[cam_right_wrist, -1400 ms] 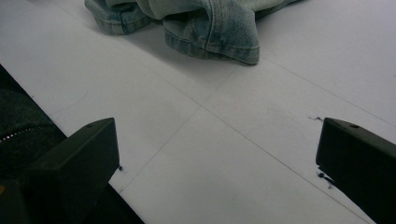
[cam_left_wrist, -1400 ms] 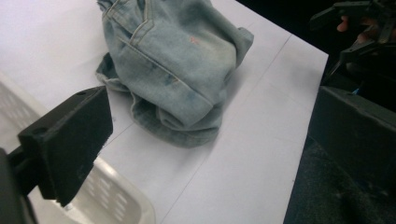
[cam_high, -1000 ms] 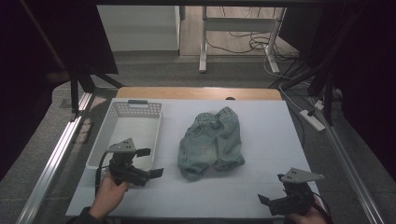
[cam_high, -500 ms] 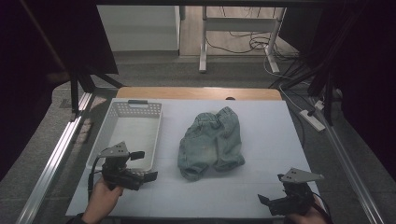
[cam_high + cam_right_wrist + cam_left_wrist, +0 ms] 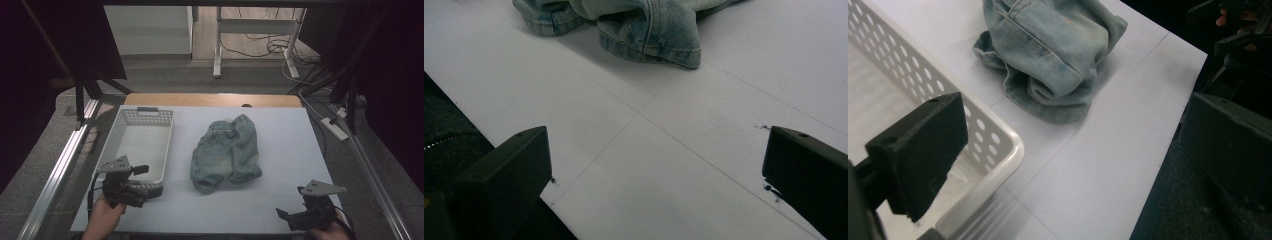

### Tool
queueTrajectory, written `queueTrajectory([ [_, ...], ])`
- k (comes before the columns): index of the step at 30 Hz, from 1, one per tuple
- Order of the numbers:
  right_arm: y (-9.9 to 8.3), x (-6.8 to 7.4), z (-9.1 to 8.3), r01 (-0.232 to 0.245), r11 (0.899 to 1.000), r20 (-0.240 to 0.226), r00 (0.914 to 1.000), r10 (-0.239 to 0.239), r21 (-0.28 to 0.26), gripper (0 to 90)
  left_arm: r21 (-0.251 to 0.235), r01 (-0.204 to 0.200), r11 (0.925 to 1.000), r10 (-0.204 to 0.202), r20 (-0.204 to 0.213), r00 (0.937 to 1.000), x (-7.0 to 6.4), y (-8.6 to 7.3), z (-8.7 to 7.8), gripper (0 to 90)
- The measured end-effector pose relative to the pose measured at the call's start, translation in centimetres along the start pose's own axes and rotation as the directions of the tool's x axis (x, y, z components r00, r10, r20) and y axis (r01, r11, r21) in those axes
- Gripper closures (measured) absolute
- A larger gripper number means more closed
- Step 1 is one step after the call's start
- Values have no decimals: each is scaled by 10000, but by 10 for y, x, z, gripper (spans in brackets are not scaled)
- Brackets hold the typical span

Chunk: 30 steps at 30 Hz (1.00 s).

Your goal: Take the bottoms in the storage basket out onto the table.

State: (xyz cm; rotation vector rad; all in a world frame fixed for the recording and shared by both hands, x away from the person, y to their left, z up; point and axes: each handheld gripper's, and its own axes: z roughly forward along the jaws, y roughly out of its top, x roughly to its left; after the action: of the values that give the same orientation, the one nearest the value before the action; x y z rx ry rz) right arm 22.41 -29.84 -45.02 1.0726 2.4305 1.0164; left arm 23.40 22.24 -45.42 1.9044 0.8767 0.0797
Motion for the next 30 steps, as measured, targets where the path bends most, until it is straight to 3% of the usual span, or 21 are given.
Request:
queueTrajectory([
  [30, 0, 0, 0, -14, 10000, 53, 10000, 14, 53, 0, -100, 683, 9976, -687, -439, 9967, 1, -31, -32, 1],
])
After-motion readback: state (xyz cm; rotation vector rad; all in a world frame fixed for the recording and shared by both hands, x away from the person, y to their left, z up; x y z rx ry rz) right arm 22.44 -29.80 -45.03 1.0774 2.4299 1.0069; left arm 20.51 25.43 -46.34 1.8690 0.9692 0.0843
